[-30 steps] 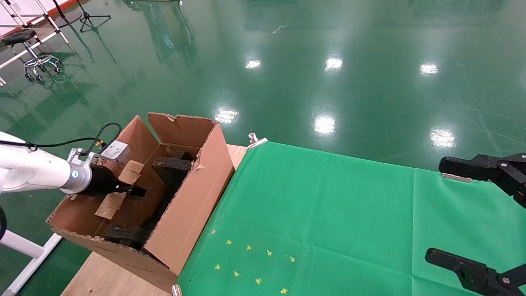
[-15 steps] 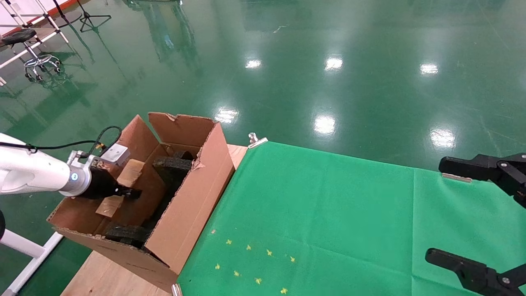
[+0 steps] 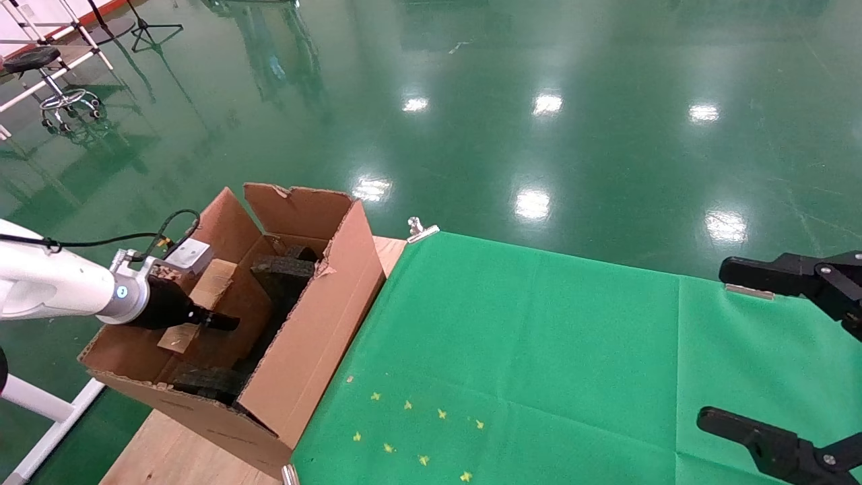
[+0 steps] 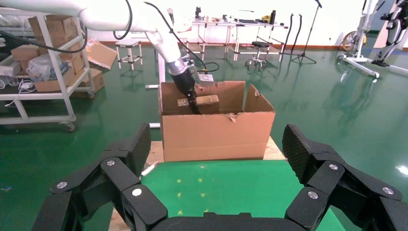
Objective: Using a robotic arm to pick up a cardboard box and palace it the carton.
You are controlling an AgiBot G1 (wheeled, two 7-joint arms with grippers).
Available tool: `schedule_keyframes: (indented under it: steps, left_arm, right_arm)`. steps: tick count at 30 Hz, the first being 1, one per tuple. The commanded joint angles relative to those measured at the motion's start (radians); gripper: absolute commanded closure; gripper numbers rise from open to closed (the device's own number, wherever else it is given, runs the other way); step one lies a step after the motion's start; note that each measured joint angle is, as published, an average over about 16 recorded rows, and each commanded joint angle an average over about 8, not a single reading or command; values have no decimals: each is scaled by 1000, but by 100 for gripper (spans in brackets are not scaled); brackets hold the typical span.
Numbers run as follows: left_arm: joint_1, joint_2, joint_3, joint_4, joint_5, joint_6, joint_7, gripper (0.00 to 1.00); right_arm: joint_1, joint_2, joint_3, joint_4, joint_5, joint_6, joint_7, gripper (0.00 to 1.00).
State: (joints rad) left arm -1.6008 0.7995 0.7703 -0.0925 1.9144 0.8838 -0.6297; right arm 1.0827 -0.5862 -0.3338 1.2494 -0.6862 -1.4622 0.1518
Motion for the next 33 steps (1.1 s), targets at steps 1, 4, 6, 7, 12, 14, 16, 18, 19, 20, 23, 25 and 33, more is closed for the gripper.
schedule_keyframes:
  steps: [1,4,6,7,12,14,16,18,19,20,23,25,33]
  left_arm:
    - [0,0,0,-1,0,0,0,0]
    - [-2,-1,-1,-3,-1,2,0,0]
    - [-7,-4,-2,-8,-3,5,3,0]
    - [-10,-6,-4,-12,-5,7,5,0]
    - [-31,-28,-14,-49,-21,33,27,0]
    - [-38,-40,-21,-71,-32,51,39,0]
    - [-44,-54,-30,-96,-47,72,51,0]
    - [-49,-71,-42,-127,-69,95,65,0]
    - [-51,-80,-50,-145,-82,107,73,0]
    - [-51,-92,-60,-166,-99,121,82,0]
    - [-44,-131,-96,-240,-164,168,112,0]
    - [-31,-159,-121,-293,-211,200,127,0]
    - [30,-227,-146,-473,-272,258,99,0]
  right_arm:
    - [0,0,0,0,0,0,0,0]
    - [0,0,0,0,0,0,0,0]
    - [0,0,0,0,0,0,0,0]
    - [0,0,0,0,0,0,0,0]
    - [0,0,0,0,0,0,0,0]
    - [0,0,0,0,0,0,0,0]
    - [0,0,0,0,0,0,0,0]
    - [0,0,0,0,0,0,0,0]
    - [0,0,0,0,0,0,0,0]
    - [0,0,0,0,0,0,0,0]
    - [0,0,0,0,0,0,0,0]
    - [0,0,0,0,0,0,0,0]
    - [0,0,0,0,0,0,0,0]
